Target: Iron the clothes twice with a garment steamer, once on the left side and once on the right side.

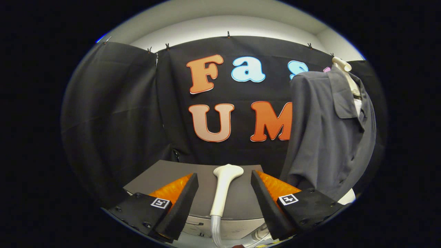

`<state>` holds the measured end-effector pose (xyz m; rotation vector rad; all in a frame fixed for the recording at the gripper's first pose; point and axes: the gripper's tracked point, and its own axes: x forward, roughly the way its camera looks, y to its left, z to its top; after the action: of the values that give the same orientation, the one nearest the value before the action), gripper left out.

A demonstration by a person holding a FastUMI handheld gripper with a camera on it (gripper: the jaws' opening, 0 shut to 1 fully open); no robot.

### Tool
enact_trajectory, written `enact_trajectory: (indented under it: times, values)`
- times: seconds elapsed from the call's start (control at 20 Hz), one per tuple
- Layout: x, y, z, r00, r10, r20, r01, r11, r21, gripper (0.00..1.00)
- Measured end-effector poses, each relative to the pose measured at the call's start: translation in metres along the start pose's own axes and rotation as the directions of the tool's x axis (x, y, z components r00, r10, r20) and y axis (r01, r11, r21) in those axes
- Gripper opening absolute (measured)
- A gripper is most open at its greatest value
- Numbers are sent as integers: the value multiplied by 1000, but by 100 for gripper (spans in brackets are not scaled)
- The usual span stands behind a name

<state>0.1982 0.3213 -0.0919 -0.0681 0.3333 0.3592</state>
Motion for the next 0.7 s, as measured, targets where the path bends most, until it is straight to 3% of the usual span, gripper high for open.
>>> enact_trajectory:
  times: [0.35, 0.7]
  values:
    - [86, 13, -45, 980, -44, -192, 26, 995, -96, 98]
    - [150, -10, -94, 918, -106, -382, 91, 994, -56, 99]
